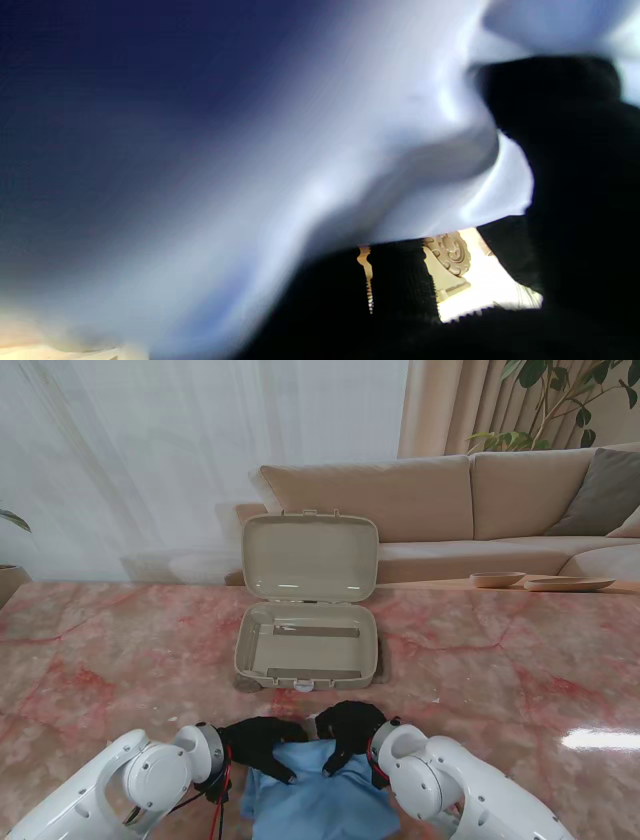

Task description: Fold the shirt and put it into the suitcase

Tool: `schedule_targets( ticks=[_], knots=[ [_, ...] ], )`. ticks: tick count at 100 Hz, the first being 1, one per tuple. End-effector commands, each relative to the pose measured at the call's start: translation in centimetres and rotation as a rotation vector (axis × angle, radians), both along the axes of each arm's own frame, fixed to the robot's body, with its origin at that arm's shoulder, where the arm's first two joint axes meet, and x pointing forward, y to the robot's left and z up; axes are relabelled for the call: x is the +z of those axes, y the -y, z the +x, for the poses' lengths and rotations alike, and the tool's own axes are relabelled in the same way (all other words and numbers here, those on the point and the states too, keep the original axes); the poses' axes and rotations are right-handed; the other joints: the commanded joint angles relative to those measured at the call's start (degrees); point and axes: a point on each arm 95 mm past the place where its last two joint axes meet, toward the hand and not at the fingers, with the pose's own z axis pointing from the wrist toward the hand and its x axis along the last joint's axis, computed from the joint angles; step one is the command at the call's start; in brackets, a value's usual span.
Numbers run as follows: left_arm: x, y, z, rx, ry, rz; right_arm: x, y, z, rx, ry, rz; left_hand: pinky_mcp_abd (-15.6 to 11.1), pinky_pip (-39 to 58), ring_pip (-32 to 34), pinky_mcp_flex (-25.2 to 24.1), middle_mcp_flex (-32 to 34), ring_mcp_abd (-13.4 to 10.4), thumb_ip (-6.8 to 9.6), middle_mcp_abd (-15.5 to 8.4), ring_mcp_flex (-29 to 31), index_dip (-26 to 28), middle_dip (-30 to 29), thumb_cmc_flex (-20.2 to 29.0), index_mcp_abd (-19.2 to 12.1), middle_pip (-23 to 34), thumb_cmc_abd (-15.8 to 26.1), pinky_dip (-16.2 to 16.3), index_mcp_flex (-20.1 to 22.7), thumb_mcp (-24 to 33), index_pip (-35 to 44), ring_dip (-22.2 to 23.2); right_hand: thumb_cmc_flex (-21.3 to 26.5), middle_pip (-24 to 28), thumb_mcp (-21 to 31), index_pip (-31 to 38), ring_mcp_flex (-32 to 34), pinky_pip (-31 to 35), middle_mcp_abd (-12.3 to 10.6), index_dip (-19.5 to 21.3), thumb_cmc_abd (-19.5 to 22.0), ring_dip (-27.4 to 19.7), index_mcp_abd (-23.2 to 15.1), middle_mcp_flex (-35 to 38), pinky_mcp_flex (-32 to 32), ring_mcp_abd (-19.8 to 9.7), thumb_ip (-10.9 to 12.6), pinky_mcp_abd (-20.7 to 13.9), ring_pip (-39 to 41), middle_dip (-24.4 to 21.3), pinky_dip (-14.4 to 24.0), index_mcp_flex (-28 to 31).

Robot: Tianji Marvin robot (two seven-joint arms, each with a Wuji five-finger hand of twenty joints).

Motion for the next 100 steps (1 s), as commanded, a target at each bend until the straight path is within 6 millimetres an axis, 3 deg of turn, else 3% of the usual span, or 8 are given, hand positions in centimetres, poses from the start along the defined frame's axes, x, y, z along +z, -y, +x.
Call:
schedule_targets(
  ticks=[1, 29, 35, 49, 72, 96, 98, 100],
  knots=[
    [-1.9, -0.7, -0.8, 0.000, -0.049, 0.033, -1.4, 0.7, -0.3, -0.032, -0.034, -0.022, -0.8, 3.9, 3.3, 0.9, 2.9, 5.7, -0.52, 1.4, 5.0, 1.2, 0.3, 1.2, -1.8, 0.6, -2.6, 2.0, 1.1, 2.1, 2.3, 1.2, 9.8, 3.1, 4.9, 5.6, 6.4, 10.2, 0.4, -2.3, 2.0, -0.8, -2.9, 3.5, -3.2, -2.3, 1.7, 3.5, 5.2, 2.0, 15.2, 1.2],
    [-2.0, -0.6, -0.4, 0.023, -0.048, 0.008, -1.2, 0.5, -0.2, -0.073, 0.010, 0.024, -1.9, 9.3, 9.6, 5.5, 5.5, 3.7, -0.50, -0.9, 9.5, 6.2, 5.8, 4.2, -3.7, 6.7, -3.4, 4.7, 1.0, 3.9, 9.9, 5.2, 11.0, 7.1, 9.6, 12.7, 11.7, 23.5, 0.0, -4.5, 4.0, 0.9, -4.3, 9.9, 1.9, -5.7, 7.6, -0.2, 12.7, 3.2, 11.1, 2.7],
    [-1.9, -0.6, -0.3, 0.028, -0.049, 0.000, -1.1, 0.5, -0.3, -0.082, 0.014, 0.035, -2.5, 11.3, 12.5, 7.7, 8.6, 2.6, -3.23, -1.7, 11.6, 8.3, 15.1, 9.8, -4.4, 6.0, -4.9, 5.1, 1.2, 0.1, 12.7, 6.8, 11.3, 7.8, 11.1, 13.5, 11.7, 24.6, 0.3, -4.1, 2.9, 1.5, -4.1, 10.7, 3.0, -6.1, 8.7, -0.3, 14.4, 3.3, 10.7, 3.3],
    [-1.7, -0.5, 0.0, 0.028, -0.066, -0.035, -0.7, 0.4, -0.3, -0.099, 0.031, 0.056, -3.4, 14.4, 18.0, 11.6, 14.7, 2.1, -2.06, -3.4, 15.1, 11.8, 24.0, 21.1, -6.1, 4.5, -5.3, 5.3, 1.9, -4.7, 17.9, 9.5, 11.8, 8.8, 14.0, 14.4, 11.7, 26.3, 1.3, -3.3, 1.2, 2.6, -3.3, 11.8, 5.5, -7.0, 10.1, -1.0, 17.0, 4.2, 9.7, 4.0],
    [-1.5, -0.4, 0.5, 0.033, -0.066, -0.087, -0.1, 0.4, -0.2, -0.113, 0.050, 0.076, -3.7, 17.4, 24.4, 16.4, 16.0, 1.9, -0.23, -4.2, 19.2, 17.3, 25.5, 19.3, -7.7, 12.0, -9.3, 6.1, 2.8, 11.8, 24.2, 15.1, 12.2, 9.1, 15.2, 14.8, 11.7, 26.8, 2.1, -3.0, 0.4, 3.0, -2.8, 12.2, 6.5, -7.3, 10.6, -1.1, 17.9, 4.9, 9.1, 4.5],
    [-1.0, -0.3, 0.7, 0.058, -0.027, -0.130, 0.5, 0.5, -0.3, -0.134, 0.073, 0.093, -3.6, 20.4, 28.8, 20.9, 17.4, -0.5, 4.30, -4.5, 23.6, 20.1, 26.1, 15.7, -9.0, 17.4, -11.2, 7.8, 4.5, 24.2, 27.8, 19.3, 11.6, 8.2, 14.8, 14.1, 11.6, 26.3, 1.4, -3.3, -0.2, 2.4, -3.7, 12.1, 5.5, -6.4, 9.5, -0.5, 16.6, 4.9, 8.4, 4.8],
    [-1.0, -0.4, 0.7, 0.061, -0.023, -0.134, 0.5, 0.5, -0.3, -0.136, 0.075, 0.094, -3.7, 20.7, 29.1, 21.1, 17.5, -0.6, 4.65, -4.5, 23.8, 20.3, 26.2, 15.6, -9.1, 17.8, -11.2, 7.9, 4.6, 24.9, 28.2, 19.6, 11.6, 7.9, 14.4, 13.9, 11.6, 26.7, 1.2, -3.3, -0.2, 2.1, -3.9, 11.9, 8.5, -6.0, 9.3, -3.7, 16.0, 5.0, 8.4, 4.8],
    [-0.9, -0.4, 0.7, 0.063, -0.020, -0.137, 0.6, 0.5, -0.3, -0.138, 0.076, 0.095, -3.7, 20.8, 29.2, 21.3, 17.6, -0.7, 4.83, -4.5, 24.0, 20.5, 26.3, 15.5, -9.1, 18.0, -11.2, 8.0, 4.7, 25.3, 28.5, 19.7, 11.6, 7.7, 14.1, 13.6, 11.7, 12.1, 1.1, -3.4, -0.1, 1.9, -4.1, 11.9, 2.1, -5.8, 9.2, 4.0, 15.5, 5.1, -6.4, 4.6]
  ],
)
